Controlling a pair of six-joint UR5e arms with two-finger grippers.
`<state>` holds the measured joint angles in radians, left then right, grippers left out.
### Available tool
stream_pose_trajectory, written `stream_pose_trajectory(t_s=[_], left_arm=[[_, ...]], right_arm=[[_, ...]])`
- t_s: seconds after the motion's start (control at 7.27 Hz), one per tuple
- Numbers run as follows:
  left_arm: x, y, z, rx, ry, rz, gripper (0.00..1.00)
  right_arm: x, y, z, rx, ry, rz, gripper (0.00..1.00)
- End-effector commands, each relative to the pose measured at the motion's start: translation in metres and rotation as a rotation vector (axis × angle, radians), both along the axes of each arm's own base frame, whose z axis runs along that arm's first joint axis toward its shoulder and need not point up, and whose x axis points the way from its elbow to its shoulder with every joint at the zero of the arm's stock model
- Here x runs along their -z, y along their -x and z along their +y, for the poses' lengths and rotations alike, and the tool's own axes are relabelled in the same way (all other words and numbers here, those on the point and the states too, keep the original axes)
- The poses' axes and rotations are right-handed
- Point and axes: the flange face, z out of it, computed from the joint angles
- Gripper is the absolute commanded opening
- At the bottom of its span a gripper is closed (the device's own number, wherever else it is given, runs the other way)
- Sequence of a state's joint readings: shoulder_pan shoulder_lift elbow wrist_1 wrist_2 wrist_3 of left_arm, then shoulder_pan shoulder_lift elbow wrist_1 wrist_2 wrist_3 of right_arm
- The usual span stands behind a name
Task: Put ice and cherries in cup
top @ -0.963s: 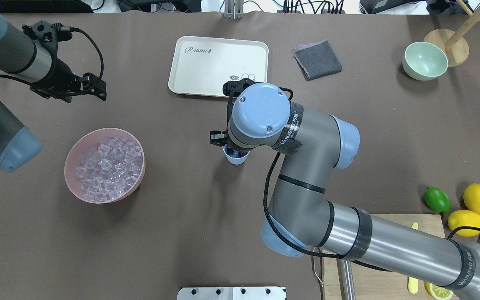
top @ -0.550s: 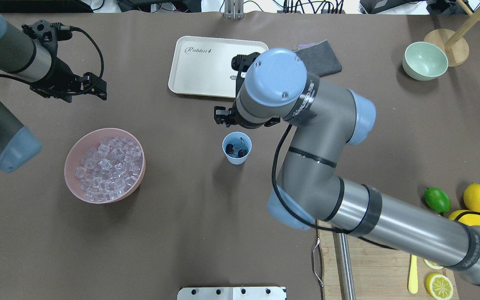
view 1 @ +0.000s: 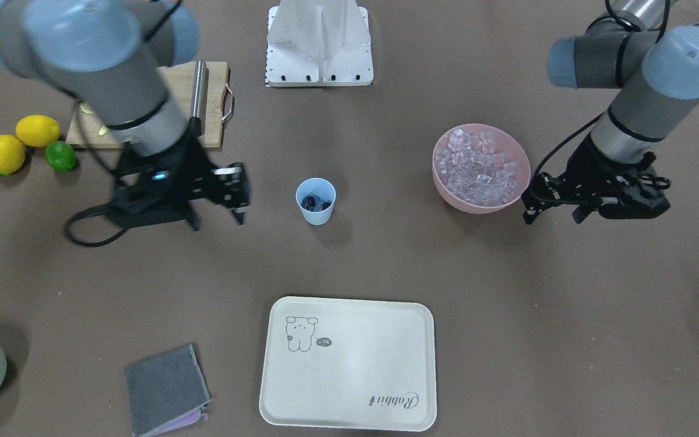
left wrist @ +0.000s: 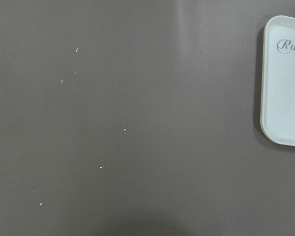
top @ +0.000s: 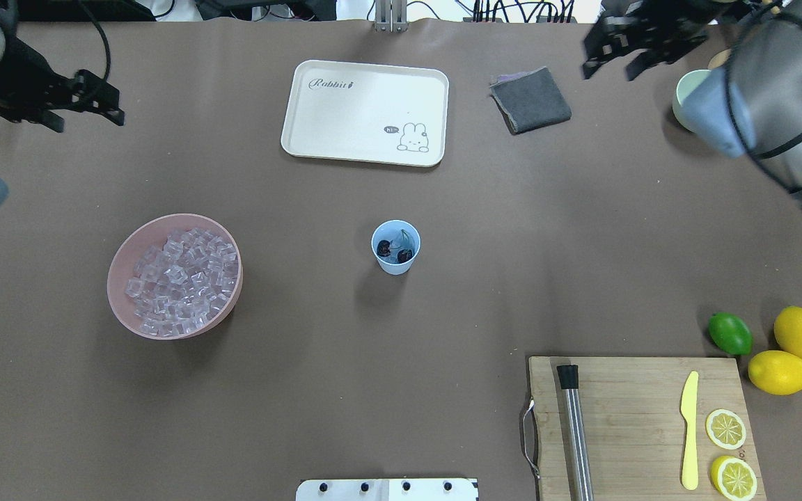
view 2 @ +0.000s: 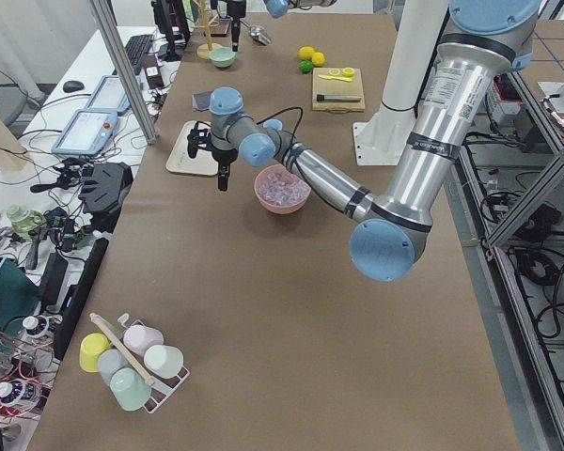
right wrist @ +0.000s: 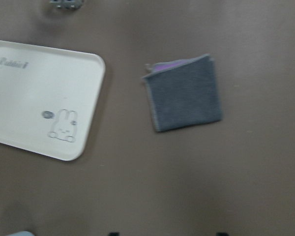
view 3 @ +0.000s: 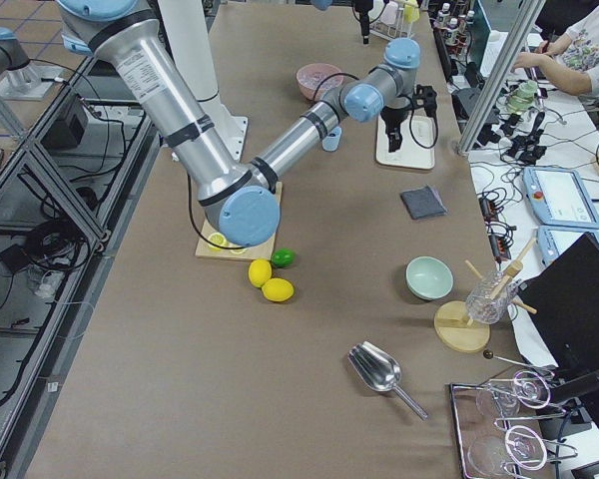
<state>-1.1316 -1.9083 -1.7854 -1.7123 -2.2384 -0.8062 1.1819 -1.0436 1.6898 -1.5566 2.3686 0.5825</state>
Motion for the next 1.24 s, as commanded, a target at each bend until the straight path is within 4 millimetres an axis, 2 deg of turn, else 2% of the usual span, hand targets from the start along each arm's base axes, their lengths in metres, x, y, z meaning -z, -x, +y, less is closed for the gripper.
stream_pose_trajectory(t_s=[0.0, 0.14, 0.28, 0.41, 0.55, 0.69, 0.83, 0.96, 1.1], left_arm=[[-0.067, 0.112, -0.013, -0.086, -0.081, -0.122, 0.97], [-0.112, 0.184, -0.003, -0.108, -0.116, -0.181, 0.97], [-0.140, 0.241, 0.012, -0.104, -0.148, -0.210, 0.97], [-0.174, 0.258, 0.038, -0.101, -0.112, -0.211, 0.97], [-0.212, 0.260, 0.065, -0.135, -0.092, -0.218, 0.97], [-0.213, 0.282, 0.071, -0.104, -0.078, -0.213, 0.97], [-0.187, 0.286, 0.063, -0.093, -0.065, -0.177, 0.97], [-0.170, 0.287, 0.053, -0.095, -0.052, -0.180, 0.98], [-0.173, 0.287, 0.053, -0.099, -0.053, -0.182, 0.98]], right_arm=[[-0.106, -0.150, 0.011, 0.035, -0.071, -0.036, 0.77], [-0.155, -0.190, 0.029, 0.073, -0.120, -0.014, 0.79], [-0.184, -0.219, 0.042, 0.100, -0.149, 0.008, 0.80], [-0.190, -0.226, 0.045, 0.115, -0.143, 0.023, 0.80], [-0.207, -0.223, 0.054, 0.142, -0.147, 0.033, 0.81], [-0.204, -0.223, 0.054, 0.143, -0.155, 0.034, 0.82], [-0.204, -0.221, 0.054, 0.146, -0.153, 0.036, 0.83], [-0.210, -0.224, 0.054, 0.140, -0.144, 0.081, 0.87], [-0.218, -0.226, 0.052, 0.135, -0.130, 0.122, 0.92]])
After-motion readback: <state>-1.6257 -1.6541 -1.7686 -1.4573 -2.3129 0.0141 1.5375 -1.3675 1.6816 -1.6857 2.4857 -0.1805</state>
